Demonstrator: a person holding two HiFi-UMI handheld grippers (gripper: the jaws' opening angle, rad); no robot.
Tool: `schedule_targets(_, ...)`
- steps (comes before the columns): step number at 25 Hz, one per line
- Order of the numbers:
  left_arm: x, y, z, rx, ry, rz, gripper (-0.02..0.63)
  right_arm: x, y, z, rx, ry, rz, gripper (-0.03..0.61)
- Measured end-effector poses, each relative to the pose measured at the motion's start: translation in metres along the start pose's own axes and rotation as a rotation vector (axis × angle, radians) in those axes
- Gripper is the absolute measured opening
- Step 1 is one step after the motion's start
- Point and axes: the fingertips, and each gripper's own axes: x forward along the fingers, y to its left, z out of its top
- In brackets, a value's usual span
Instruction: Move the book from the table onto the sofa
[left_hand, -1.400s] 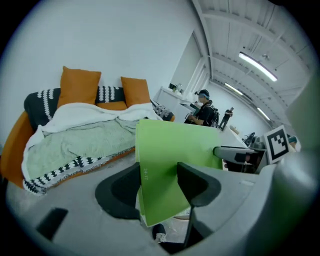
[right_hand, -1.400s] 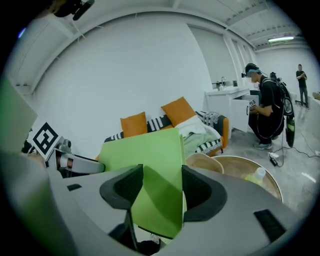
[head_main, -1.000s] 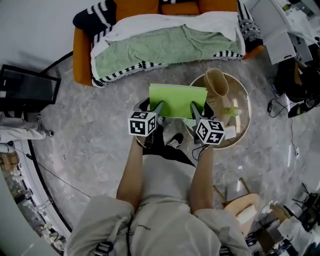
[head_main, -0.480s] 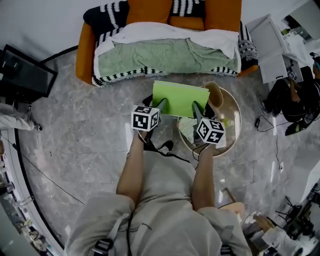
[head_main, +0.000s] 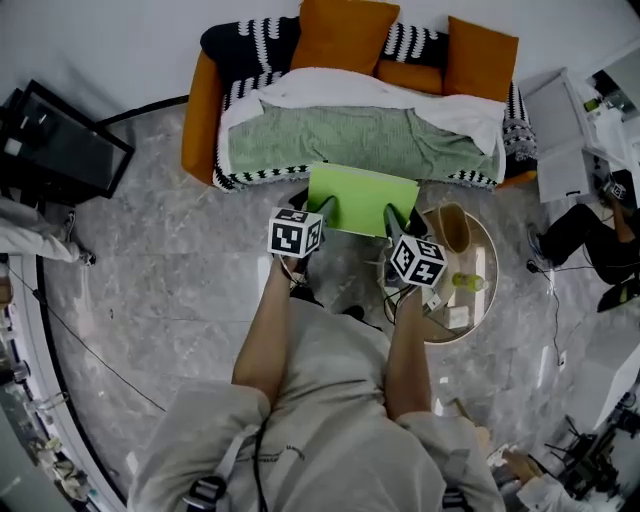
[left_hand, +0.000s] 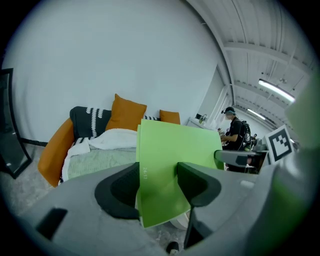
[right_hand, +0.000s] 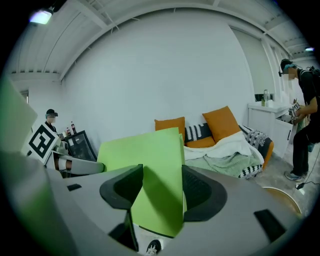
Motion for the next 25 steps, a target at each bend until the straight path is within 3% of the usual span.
schedule_targets(8, -0.005, 0.087, 0.051, 0.029, 0.001, -0.002, 0.227, 0.067, 0.063, 0.033, 0.010, -0.035, -0.011, 0.235)
schedule_targets(17, 0.002, 0.117, 0.047, -0.001, 0.026, -0.015, 0.227, 0.094, 0.076, 0.027, 0.015, 0.007, -0.014, 0.235)
schedule_targets(25, 0.000, 0.159, 0.075, -0.014, -0.020, 0.062, 0.227, 0.142, 0.101, 0.051, -0.006, -0.005, 0.062, 0.235)
